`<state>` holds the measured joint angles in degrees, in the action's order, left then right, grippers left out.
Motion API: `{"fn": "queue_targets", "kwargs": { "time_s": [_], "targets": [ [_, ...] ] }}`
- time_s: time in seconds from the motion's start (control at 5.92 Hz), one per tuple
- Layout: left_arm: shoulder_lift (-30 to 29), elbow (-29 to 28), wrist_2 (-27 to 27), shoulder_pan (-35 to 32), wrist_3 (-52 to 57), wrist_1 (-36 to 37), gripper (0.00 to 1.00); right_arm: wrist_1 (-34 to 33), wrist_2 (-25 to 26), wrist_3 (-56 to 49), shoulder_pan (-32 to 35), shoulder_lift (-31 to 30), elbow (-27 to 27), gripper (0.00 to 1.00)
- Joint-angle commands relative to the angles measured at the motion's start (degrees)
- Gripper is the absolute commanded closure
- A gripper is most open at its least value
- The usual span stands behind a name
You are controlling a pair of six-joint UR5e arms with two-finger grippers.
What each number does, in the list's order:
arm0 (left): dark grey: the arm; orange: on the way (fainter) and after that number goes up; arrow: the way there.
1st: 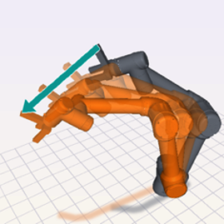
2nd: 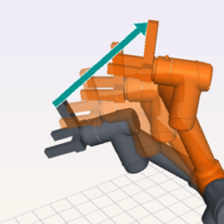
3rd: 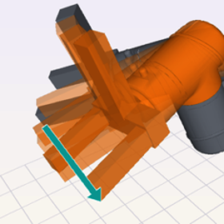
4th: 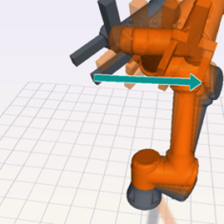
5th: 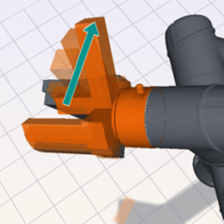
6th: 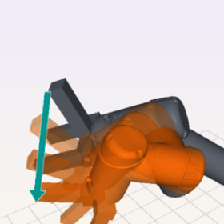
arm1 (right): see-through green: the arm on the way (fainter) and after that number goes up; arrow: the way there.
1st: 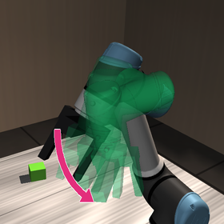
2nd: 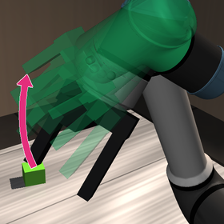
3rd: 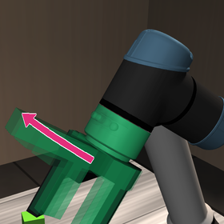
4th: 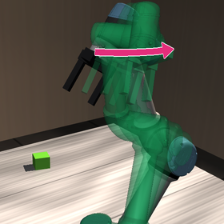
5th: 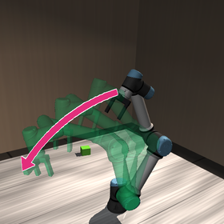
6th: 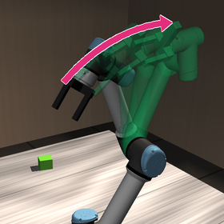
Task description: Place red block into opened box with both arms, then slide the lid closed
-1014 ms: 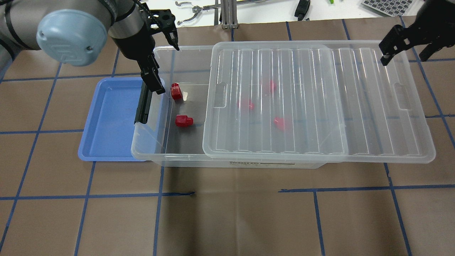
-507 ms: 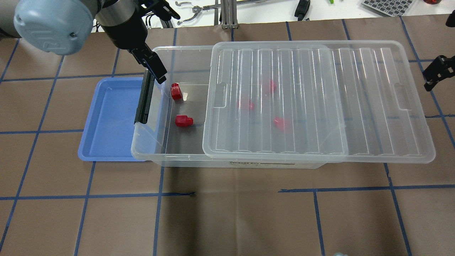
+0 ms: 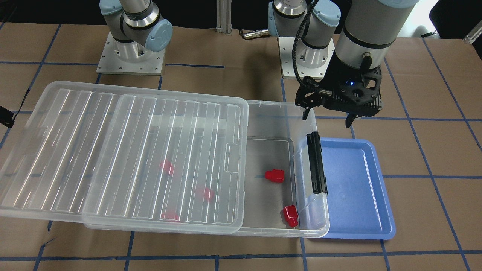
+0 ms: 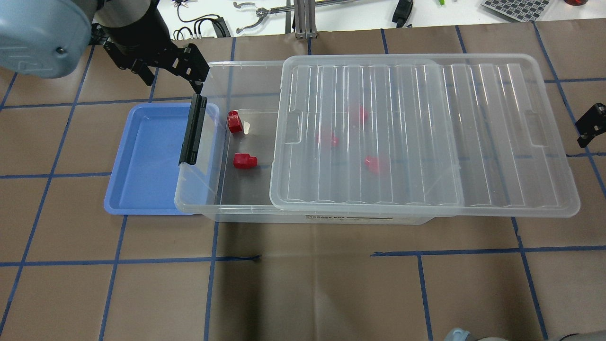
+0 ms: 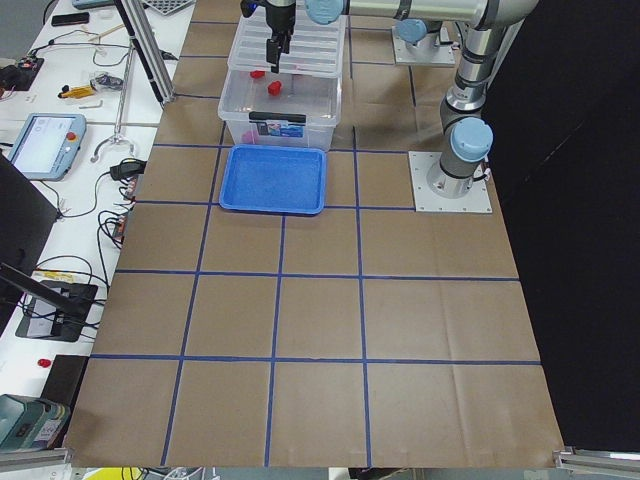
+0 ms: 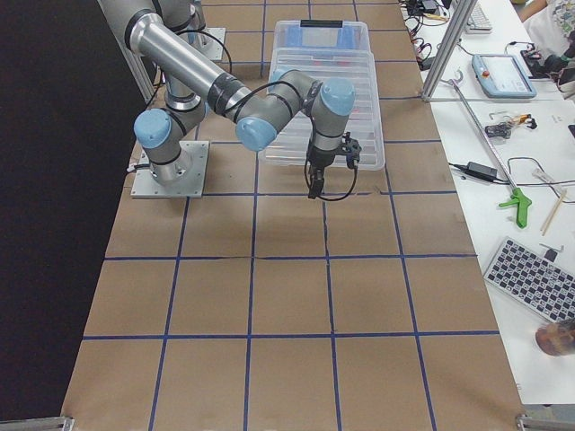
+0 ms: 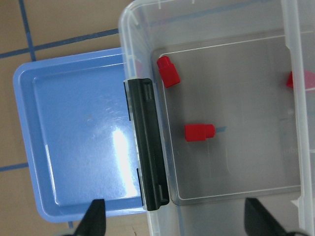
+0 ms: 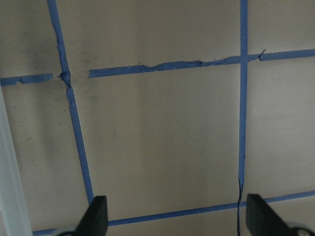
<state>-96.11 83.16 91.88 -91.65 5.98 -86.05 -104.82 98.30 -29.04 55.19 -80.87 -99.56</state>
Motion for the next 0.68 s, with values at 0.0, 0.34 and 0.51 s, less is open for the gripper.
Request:
{"fn": "queue_targets", "kwargs": {
  "time_s": [0.0, 0.34, 0.51],
  "targets": [
    [0.92, 0.34, 0.14, 1.04, -6.24, -0.70, 0.02, 0.32, -0.92, 1.00, 0.18, -0.69, -0.90, 0.00],
    [0.92, 0.16, -1.95, 3.05, -5.02, -1.05, 0.02, 0.58, -6.70, 0.83, 0.53, -0.87, -0.99, 0.00],
    [1.01, 0.16, -3.80, 2.97, -5.10, -1.49, 0.02, 0.67, -7.07, 0.65, 1.05, -0.87, -0.99, 0.00]
  ]
}}
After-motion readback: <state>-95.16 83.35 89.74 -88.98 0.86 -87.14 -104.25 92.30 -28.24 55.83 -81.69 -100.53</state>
